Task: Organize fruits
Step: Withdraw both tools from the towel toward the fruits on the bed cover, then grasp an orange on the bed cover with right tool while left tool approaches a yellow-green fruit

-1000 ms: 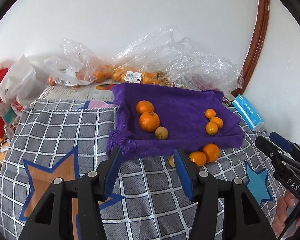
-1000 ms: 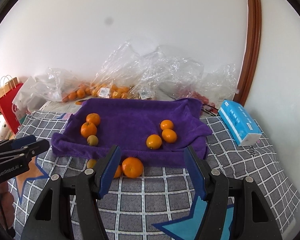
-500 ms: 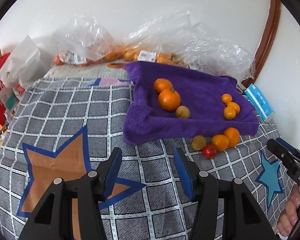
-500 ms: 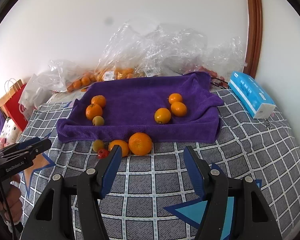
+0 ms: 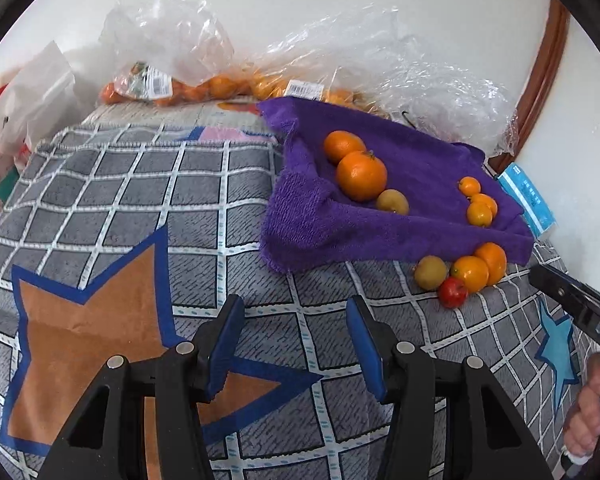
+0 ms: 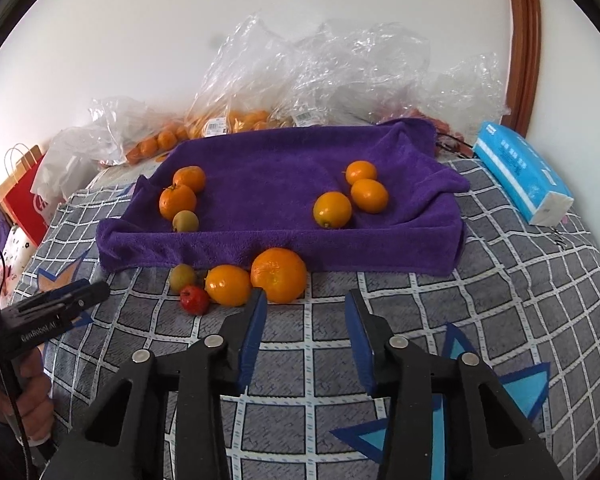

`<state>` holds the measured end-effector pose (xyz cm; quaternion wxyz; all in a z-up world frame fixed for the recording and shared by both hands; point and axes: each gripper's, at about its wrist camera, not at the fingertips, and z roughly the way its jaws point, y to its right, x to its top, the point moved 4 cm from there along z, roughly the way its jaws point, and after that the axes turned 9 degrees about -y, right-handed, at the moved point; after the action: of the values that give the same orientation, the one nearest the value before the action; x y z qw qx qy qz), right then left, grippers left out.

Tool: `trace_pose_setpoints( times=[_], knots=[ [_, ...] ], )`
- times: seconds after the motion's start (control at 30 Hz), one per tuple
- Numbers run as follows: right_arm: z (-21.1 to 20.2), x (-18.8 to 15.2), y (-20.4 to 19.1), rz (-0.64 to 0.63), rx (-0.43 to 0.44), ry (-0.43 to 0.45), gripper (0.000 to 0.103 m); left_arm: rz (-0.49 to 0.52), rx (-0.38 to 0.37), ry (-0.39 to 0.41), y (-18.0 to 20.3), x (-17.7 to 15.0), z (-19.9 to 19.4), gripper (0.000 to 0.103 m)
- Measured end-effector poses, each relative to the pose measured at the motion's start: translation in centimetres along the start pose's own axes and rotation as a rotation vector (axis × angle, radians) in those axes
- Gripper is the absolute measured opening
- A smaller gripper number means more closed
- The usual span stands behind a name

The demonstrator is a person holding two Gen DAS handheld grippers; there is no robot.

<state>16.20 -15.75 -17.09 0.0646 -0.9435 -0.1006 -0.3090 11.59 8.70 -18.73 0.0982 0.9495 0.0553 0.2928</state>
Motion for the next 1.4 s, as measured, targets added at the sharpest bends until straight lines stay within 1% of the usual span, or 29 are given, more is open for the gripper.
trace_pose_setpoints(
  times=[0.03,0.13,0.33,0.43,0.53,0.63,0.7,0.77,0.83,0.9,1.0,1.07,1.2,1.3,1.4],
  knots=[
    [0.2,0.2,-0.1,-0.004,0.005,0.001,0.041,0.01,-0.008,-0.002,0.2,0.0,0.0,0.051],
    [1.2,1.0,-0.5,-0.004,0.025,-0.008,0.041,0.017,0.003,-0.019,0.3,0.0,0.3,0.051],
    [3.5,2.1,-0.8,0.036,0.101,-0.053,0.041,0.012,-0.034,-0.017,0.3,0.2,0.4,0.053],
    [4.4,2.4,-0.7,0.045,0.105,-0.076,0.041,0.01,-0.04,-0.015,0.3,0.2,0.4,0.053],
    [5.1,2.6,-0.6,0.039,0.087,-0.084,0.042,0.019,-0.04,-0.016,0.5,0.2,0.5,0.054],
    [5.4,2.5,-0.3,0.049,0.1,-0.086,0.04,0.025,-0.044,-0.018,0.6,0.2,0.5,0.054],
    [4.7,2.3,0.0,0.049,0.096,-0.077,0.039,0.023,-0.048,-0.018,0.6,0.2,0.5,0.054],
    [3.7,1.9,0.4,0.037,0.072,-0.057,0.039,0.021,-0.05,-0.018,0.6,0.2,0.5,0.054],
    [2.9,1.3,0.9,0.009,0.036,-0.065,0.039,0.022,-0.049,-0.018,0.5,0.1,0.5,0.054],
    [2.6,0.6,1.2,-0.012,0.022,-0.082,0.04,0.022,-0.049,-0.017,0.6,0.1,0.5,0.054],
    [3.0,-0.5,1.2,-0.046,0.019,-0.103,0.04,0.03,-0.042,-0.016,0.7,0.1,0.5,0.054],
    [3.3,-0.7,1.0,-0.057,0.003,-0.087,0.04,0.032,-0.044,-0.017,0.8,0.1,0.5,0.054],
    [4.5,-0.8,0.6,-0.062,-0.014,-0.106,0.041,0.022,-0.063,-0.012,0.6,0.1,0.3,0.054],
    [4.1,-1.0,0.9,-0.051,-0.009,-0.077,0.041,0.024,-0.077,-0.007,0.6,0.0,0.2,0.054],
    [3.0,-1.2,1.5,-0.063,-0.038,-0.016,0.041,0.032,-0.09,0.001,0.7,-0.1,0.0,0.054]
  ],
)
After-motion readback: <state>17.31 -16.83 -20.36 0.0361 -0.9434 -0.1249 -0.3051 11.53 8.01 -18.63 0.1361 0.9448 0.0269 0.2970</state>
